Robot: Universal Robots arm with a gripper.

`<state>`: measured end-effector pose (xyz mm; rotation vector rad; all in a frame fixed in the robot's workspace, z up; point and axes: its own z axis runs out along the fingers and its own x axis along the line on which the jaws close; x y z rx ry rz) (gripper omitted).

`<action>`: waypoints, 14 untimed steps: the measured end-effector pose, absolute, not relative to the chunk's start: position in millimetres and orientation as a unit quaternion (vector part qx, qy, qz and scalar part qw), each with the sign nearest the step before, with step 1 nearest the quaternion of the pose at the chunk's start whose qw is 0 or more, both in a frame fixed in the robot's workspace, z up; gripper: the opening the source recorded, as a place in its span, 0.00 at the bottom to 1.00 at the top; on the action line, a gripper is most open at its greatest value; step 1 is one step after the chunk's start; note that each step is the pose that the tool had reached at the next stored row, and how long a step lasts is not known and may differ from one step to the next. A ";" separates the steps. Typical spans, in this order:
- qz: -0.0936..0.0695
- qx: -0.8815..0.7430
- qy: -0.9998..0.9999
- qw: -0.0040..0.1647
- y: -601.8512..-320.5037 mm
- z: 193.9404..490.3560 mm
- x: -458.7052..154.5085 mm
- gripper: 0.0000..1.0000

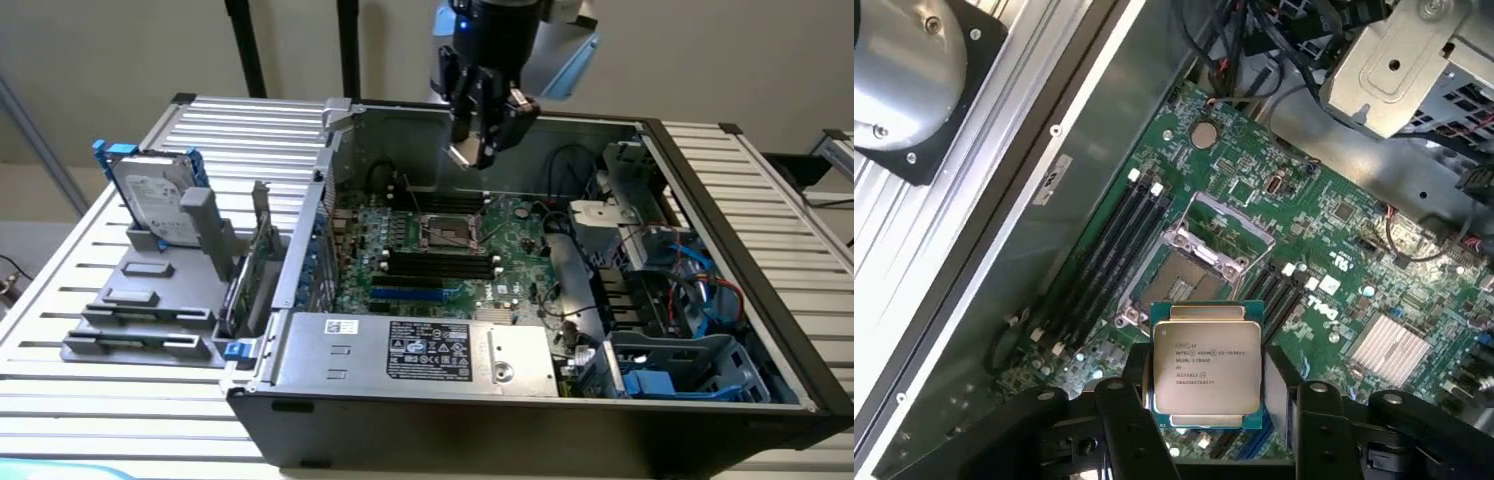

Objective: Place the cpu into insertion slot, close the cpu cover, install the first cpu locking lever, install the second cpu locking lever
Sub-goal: 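Place the cpu into insertion slot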

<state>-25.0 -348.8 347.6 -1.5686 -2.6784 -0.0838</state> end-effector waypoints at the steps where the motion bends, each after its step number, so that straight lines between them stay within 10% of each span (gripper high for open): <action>1: -0.027 -0.512 -0.858 0.018 -348.8 347.4 -25.0 0.54; 14: -0.029 -0.608 -0.793 0.015 -348.8 343.8 -25.0 0.54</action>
